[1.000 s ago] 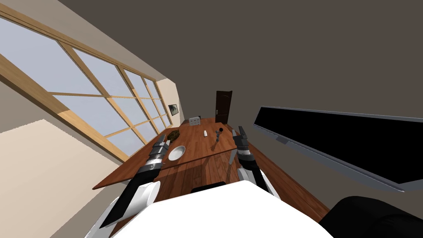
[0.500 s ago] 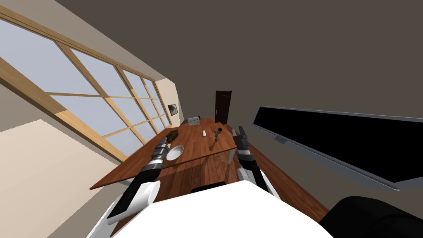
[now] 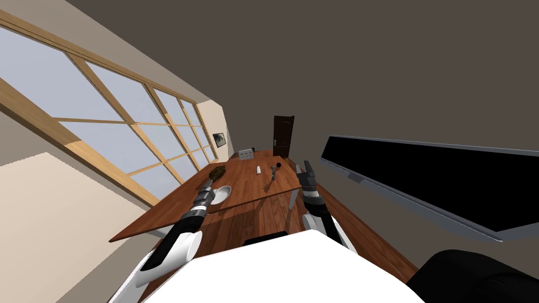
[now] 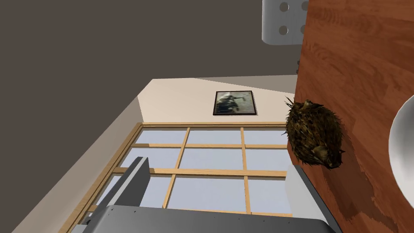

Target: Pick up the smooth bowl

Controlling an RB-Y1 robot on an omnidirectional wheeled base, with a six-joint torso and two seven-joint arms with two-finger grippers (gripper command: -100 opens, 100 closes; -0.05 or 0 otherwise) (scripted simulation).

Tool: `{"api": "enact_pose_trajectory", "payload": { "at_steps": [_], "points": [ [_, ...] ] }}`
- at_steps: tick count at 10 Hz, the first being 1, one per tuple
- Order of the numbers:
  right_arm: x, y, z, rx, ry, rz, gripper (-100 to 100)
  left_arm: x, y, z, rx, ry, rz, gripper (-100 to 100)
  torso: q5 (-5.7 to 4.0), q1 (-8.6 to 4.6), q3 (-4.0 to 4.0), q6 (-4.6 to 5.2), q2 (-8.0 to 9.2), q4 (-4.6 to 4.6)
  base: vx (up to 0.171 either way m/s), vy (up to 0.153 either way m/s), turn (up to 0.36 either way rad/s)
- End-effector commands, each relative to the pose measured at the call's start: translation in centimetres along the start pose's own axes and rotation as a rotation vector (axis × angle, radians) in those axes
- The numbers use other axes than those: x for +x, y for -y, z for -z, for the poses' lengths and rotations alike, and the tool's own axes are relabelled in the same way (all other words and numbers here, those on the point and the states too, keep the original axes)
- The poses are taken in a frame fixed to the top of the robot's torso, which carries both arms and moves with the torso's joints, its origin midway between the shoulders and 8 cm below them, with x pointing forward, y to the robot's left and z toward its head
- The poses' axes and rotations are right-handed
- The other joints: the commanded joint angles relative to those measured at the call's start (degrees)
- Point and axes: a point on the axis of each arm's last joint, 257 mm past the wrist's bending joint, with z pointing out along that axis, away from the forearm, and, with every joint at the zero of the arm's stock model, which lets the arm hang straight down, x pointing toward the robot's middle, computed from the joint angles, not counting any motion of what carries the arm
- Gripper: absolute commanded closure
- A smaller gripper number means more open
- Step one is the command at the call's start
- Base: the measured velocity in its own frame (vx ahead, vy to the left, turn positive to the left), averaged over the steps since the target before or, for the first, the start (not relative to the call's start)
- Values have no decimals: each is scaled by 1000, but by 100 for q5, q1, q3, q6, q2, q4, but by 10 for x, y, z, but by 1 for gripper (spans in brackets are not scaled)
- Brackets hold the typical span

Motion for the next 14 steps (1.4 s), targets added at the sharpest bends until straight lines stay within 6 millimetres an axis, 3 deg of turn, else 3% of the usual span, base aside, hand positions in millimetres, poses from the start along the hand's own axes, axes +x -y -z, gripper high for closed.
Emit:
{"api": "enact_pose_trajectory", "payload": {
  "at_steps": [1,2,3,4,5,7,8,9,10,11,14],
  "points": [
    [0,0,0,0,0,0,0,-1,-14,0,-43,5,10,-100,0,0,0,0,0,0,-4,-34,-4],
    [0,0,0,0,0,0,0,-7,-34,0,-102,15,29,-100,1,7,1,0,1,0,-8,-48,-10],
    [0,0,0,0,0,0,0,-7,-35,0,-105,15,29,-100,1,3,1,0,3,0,-5,-42,0],
    [0,0,0,0,0,0,0,-13,-54,0,-162,25,47,-100,1,5,2,0,2,1,1,-45,-11],
    [0,0,0,0,0,0,0,-13,-56,0,-167,26,47,-100,1,5,0,0,0,0,4,-34,-3],
    [0,0,0,0,0,0,0,-23,-91,2,-268,46,83,-100,2,9,-1,0,-2,0,12,-40,-14],
    [0,0,0,0,0,0,0,-23,-96,3,-288,47,84,-100,1,5,-3,-1,-5,-1,18,-41,2],
    [0,0,0,0,0,0,0,-28,-114,5,-342,57,101,-100,1,6,-4,0,-7,-1,22,-37,-12],
    [0,0,0,0,0,0,0,-28,-116,6,-348,57,101,-100,2,9,-5,-1,-8,-2,18,-23,-2],
    [0,0,0,0,0,0,0,-32,-133,8,-400,67,118,-100,2,12,-4,0,-7,-1,22,-21,-11],
    [0,0,0,0,0,0,0,-36,-152,12,-463,76,133,-100,3,15,-6,0,-11,-2,23,-16,-7]
  ]
}}
